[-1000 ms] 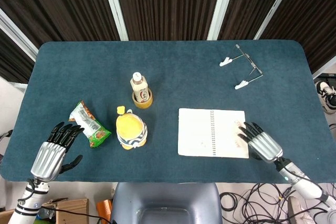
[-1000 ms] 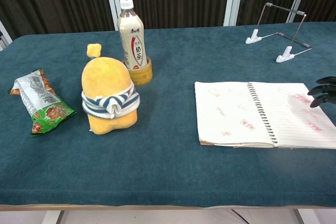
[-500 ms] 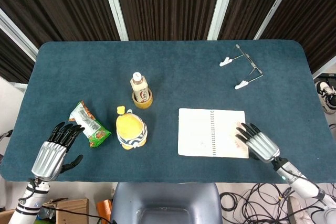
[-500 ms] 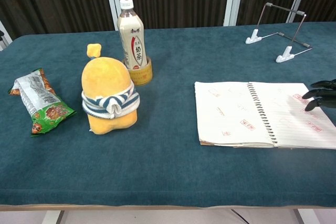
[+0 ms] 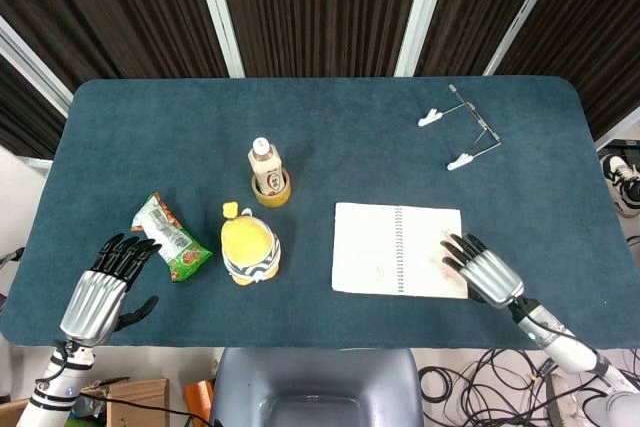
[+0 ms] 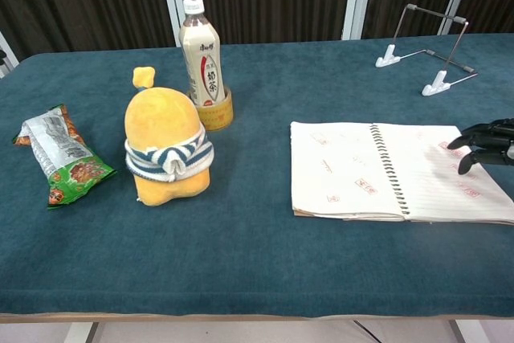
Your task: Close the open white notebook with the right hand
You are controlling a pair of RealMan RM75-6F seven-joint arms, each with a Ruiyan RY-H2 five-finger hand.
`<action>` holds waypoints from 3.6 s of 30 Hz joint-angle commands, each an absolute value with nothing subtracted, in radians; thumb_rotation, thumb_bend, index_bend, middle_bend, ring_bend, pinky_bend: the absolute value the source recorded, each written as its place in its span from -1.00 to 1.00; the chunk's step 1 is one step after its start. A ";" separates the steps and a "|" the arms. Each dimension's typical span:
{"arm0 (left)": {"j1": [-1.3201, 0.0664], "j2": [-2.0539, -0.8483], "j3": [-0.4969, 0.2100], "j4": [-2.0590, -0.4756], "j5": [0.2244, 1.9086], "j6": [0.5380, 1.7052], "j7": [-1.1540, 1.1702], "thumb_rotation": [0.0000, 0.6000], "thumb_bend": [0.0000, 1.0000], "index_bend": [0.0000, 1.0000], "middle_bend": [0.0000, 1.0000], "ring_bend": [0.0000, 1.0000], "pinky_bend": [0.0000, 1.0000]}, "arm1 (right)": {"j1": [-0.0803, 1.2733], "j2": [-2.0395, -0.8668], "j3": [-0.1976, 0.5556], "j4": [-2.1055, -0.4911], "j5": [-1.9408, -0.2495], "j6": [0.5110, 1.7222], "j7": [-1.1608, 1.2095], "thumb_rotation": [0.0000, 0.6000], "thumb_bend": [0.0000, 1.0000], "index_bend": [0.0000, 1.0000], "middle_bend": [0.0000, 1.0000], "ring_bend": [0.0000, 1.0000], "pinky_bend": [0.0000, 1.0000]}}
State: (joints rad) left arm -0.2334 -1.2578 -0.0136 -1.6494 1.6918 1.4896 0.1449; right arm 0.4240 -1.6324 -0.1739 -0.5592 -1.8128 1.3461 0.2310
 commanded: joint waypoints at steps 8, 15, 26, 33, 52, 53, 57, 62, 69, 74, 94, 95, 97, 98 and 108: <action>-0.230 -1.255 -0.012 -1.648 1.696 1.496 0.139 1.00 -0.51 -0.63 -0.65 -0.75 -0.78 | 0.445 -1.662 -0.154 -0.526 -1.805 1.386 0.261 1.00 -0.52 -0.31 -0.72 -0.84 -0.66; -0.229 -1.255 -0.010 -1.647 1.699 1.497 0.130 1.00 -0.52 -0.63 -0.65 -0.76 -0.78 | 0.468 -1.723 -0.146 -0.485 -1.814 1.430 0.290 1.00 -0.26 -0.16 -0.63 -0.75 -0.60; -0.228 -1.251 -0.007 -1.646 1.708 1.503 0.099 1.00 -0.52 -0.63 -0.65 -0.76 -0.78 | 0.480 -1.825 -0.131 -0.364 -1.800 1.477 0.343 1.00 0.05 0.16 -0.52 -0.58 -0.48; -0.224 -1.243 -0.006 -1.650 1.710 1.509 0.096 1.00 -0.52 -0.63 -0.65 -0.76 -0.78 | 0.473 -1.771 -0.157 -0.312 -1.820 1.529 0.320 1.00 0.07 0.52 -0.45 -0.54 -0.47; -0.228 -1.249 0.001 -1.664 1.713 1.487 0.125 1.00 -0.52 -0.63 -0.65 -0.76 -0.78 | 0.572 -1.560 -0.245 -0.382 -1.968 1.715 0.101 1.00 0.06 0.56 -0.43 -0.54 -0.47; -0.228 -1.247 0.002 -1.666 1.712 1.484 0.127 1.00 -0.51 -0.63 -0.65 -0.76 -0.78 | 0.589 -1.565 -0.249 -0.385 -1.979 1.715 0.097 1.00 0.06 0.56 -0.43 -0.54 -0.48; -0.228 -1.243 0.002 -1.672 1.709 1.482 0.131 1.00 -0.51 -0.63 -0.66 -0.76 -0.78 | 0.659 -1.589 -0.273 -0.393 -2.026 1.698 0.089 1.00 0.06 0.56 -0.43 -0.54 -0.48; -0.226 -1.244 0.003 -1.669 1.707 1.482 0.126 1.00 -0.51 -0.63 -0.66 -0.76 -0.78 | 0.716 -1.628 -0.305 -0.396 -2.074 1.674 0.083 1.00 0.03 0.53 -0.43 -0.54 -0.52; -0.228 -1.246 0.001 -1.664 1.706 1.480 0.120 1.00 -0.51 -0.63 -0.66 -0.76 -0.78 | 0.725 -1.695 -0.285 -0.410 -2.039 1.579 0.045 1.00 -0.08 -0.01 -0.50 -0.74 -0.76; -0.227 -1.246 0.002 -1.663 1.707 1.481 0.123 1.00 -0.51 -0.63 -0.66 -0.76 -0.78 | 0.695 -1.691 -0.228 -0.552 -1.963 1.528 -0.024 1.00 -0.39 -0.99 -1.00 -1.00 -1.00; -0.208 -1.224 0.001 -1.674 1.686 1.487 0.194 1.00 -0.51 -0.63 -0.66 -0.75 -0.78 | 0.500 -1.330 -0.109 -1.199 -1.592 1.369 0.021 1.00 -0.10 -0.88 -0.60 -0.65 -0.53; -0.206 -1.223 0.001 -1.673 1.683 1.488 0.199 1.00 -0.51 -0.63 -0.66 -0.75 -0.78 | 0.495 -1.323 -0.106 -1.210 -1.585 1.373 0.027 1.00 -0.14 -0.88 -0.60 -0.68 -0.54; -0.204 -1.222 0.000 -1.673 1.678 1.488 0.206 1.00 -0.51 -0.63 -0.66 -0.75 -0.78 | 0.489 -1.313 -0.102 -1.227 -1.578 1.376 0.032 1.00 -0.27 -0.86 -0.61 -0.73 -0.58; -0.200 -1.220 0.000 -1.672 1.672 1.490 0.214 1.00 -0.52 -0.63 -0.66 -0.75 -0.78 | 0.479 -1.302 -0.095 -1.246 -1.565 1.383 0.042 1.00 -0.41 -0.86 -0.64 -0.78 -0.61; -0.030 -1.144 0.011 -1.639 1.539 1.653 0.203 1.00 -0.51 -0.64 -0.66 -0.75 -0.78 | 0.261 -1.069 -0.085 -1.493 -1.429 1.518 0.064 1.00 -0.77 -1.00 -0.99 -1.00 -0.97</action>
State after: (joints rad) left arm -0.0611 -1.1616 0.0069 -1.6483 1.5649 1.6245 0.2097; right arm 0.2977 -1.1016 -0.0887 -1.4608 -1.4515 1.4878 0.0540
